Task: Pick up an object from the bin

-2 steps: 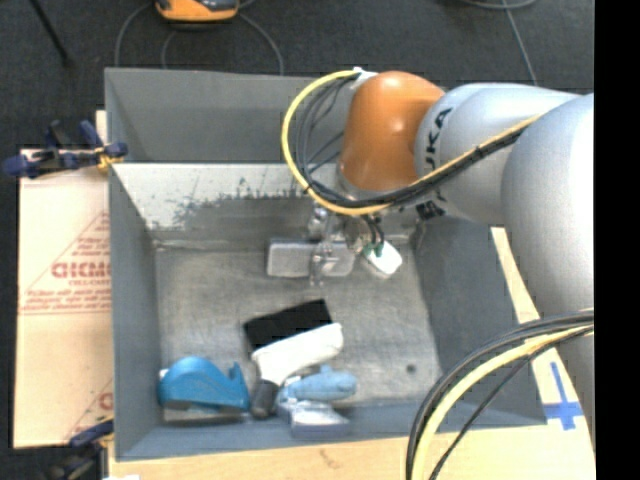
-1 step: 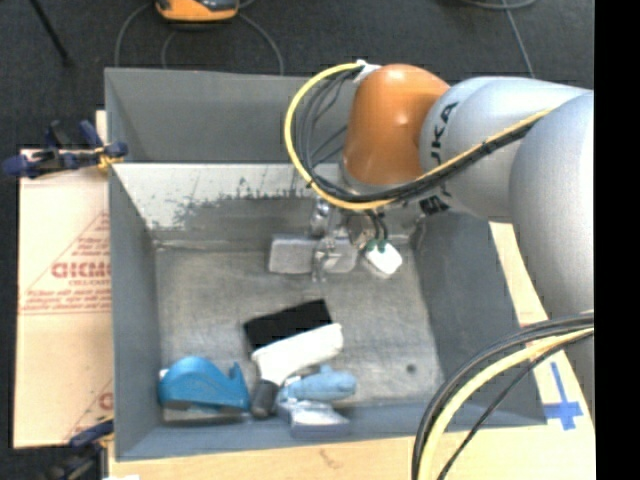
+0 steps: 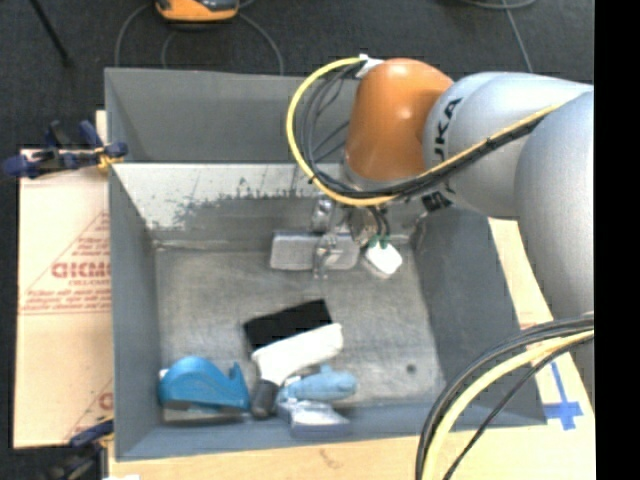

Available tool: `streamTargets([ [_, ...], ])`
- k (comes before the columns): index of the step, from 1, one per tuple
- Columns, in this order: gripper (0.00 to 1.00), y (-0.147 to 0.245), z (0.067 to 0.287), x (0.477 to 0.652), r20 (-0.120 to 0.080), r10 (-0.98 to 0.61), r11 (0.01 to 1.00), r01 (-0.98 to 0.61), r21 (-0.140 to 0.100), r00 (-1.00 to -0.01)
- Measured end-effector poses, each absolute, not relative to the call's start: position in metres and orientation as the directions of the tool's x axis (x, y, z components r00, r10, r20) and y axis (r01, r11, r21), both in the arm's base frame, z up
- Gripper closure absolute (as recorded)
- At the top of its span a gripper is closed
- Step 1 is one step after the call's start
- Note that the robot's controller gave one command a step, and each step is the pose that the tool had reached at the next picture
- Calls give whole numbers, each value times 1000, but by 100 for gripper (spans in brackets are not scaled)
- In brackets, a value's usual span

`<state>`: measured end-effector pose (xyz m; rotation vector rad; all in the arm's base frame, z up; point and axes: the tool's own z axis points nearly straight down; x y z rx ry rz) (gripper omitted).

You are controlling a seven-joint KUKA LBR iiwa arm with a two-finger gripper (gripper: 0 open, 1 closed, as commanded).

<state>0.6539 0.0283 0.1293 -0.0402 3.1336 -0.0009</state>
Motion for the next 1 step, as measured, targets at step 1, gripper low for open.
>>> streamTargets([
  [1, 100, 28, 136, 654, -6, -26, 1000, -26, -1, -1000],
])
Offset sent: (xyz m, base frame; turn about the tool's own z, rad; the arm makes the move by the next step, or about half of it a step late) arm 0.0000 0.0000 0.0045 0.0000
